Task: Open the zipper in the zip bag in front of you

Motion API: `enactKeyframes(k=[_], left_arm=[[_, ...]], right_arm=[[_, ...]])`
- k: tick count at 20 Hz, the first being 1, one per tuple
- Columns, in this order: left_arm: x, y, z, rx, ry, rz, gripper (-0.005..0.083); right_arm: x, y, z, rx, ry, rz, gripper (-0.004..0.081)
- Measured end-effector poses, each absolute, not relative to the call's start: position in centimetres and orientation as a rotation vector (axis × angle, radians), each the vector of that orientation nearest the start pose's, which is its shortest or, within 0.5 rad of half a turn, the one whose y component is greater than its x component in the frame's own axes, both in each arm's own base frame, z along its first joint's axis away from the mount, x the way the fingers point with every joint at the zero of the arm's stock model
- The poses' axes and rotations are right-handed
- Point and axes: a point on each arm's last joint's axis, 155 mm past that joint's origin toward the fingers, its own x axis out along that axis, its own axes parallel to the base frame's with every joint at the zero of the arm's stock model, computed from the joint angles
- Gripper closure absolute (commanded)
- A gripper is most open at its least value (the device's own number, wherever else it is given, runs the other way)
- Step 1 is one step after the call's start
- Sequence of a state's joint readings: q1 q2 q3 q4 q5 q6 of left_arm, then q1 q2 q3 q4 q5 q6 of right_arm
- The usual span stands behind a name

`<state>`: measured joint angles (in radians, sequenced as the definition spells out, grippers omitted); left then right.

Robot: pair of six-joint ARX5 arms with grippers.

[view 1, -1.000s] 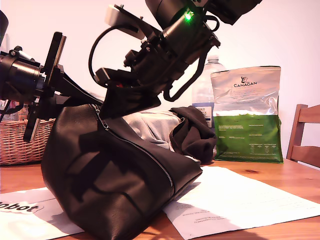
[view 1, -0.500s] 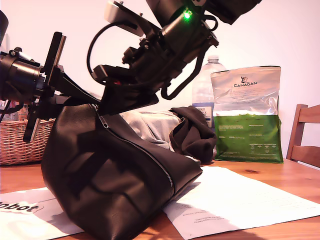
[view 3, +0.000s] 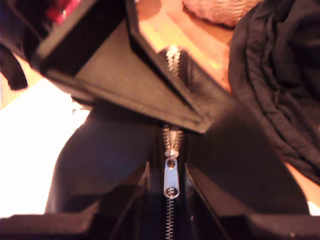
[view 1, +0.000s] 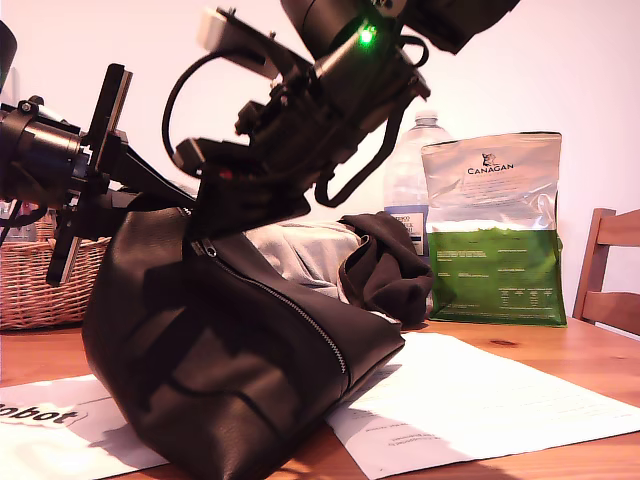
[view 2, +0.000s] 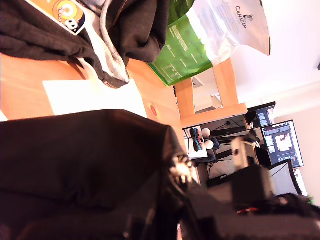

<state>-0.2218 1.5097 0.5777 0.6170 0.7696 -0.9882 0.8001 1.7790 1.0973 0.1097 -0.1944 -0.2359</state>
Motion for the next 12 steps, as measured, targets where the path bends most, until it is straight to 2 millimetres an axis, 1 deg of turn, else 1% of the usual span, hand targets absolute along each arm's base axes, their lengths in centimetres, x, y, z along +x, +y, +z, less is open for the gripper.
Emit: enactKeyframes(k=[1,3,7,12], left_arm=[[35.03,-21.02,14.37,-0.985,0.781,-0.747,0.0797],[35.03,-21.02,14.34,-0.985,0.783,-0.746,0.0797],[35.03,-21.01,14.34,-0.985,0.782,-0.746,0.0797],[35.04,-21.01,14.34,-0.985,0.782,-0.746,0.0797]], right_arm=[[33.09,39.16,11.68,-0.39,0.459,1.032,0.0579],[33.27,39.15,11.57,-0.391,0.457,1.025,0.0614],[33.43,39.13,11.59,-0.393,0.453,1.017,0.0624],[33.49,39.13,11.63,-0.393,0.45,1.015,0.0688]])
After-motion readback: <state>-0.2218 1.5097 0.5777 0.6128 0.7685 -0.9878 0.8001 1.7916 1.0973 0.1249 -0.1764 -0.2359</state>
